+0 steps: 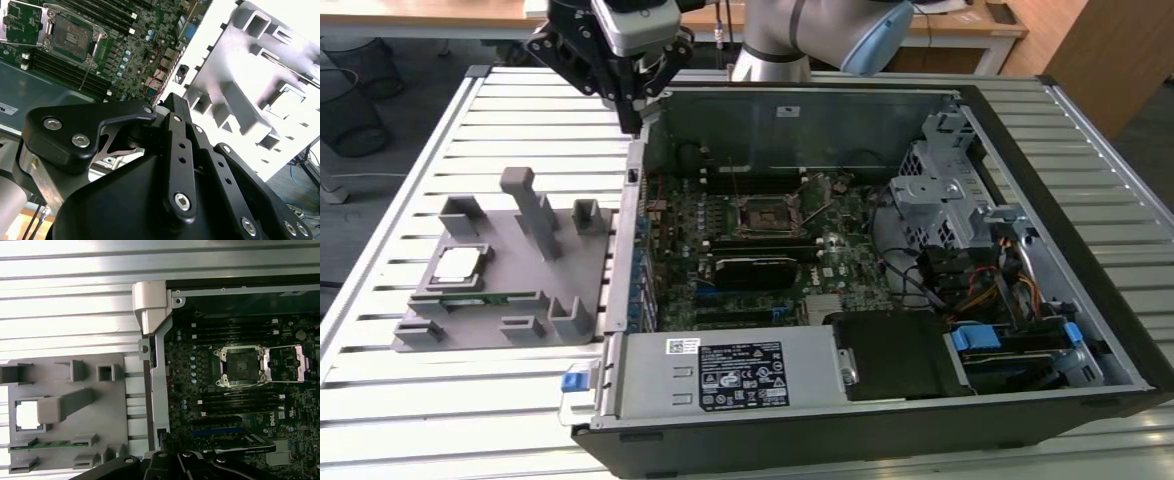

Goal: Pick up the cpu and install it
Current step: 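Reach for the cpu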

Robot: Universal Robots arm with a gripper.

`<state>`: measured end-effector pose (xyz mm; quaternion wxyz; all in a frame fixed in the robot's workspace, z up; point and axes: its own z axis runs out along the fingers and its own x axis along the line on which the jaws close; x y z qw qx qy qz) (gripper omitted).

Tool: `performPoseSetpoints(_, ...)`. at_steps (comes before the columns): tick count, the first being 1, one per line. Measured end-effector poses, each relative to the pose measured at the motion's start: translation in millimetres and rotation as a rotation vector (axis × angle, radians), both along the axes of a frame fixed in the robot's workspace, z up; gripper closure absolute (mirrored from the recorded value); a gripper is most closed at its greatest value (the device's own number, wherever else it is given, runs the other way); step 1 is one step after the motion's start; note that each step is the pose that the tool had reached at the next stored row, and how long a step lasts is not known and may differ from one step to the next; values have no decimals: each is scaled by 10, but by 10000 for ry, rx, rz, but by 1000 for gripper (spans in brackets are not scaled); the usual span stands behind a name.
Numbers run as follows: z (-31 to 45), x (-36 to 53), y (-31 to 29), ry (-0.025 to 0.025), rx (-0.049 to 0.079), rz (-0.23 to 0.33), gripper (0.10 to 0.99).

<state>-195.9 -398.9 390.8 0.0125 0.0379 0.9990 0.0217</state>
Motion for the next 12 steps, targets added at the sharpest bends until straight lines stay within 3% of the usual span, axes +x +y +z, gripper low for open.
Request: performPoseSetpoints(12, -2, -35, 0, 0, 0, 0, 980)
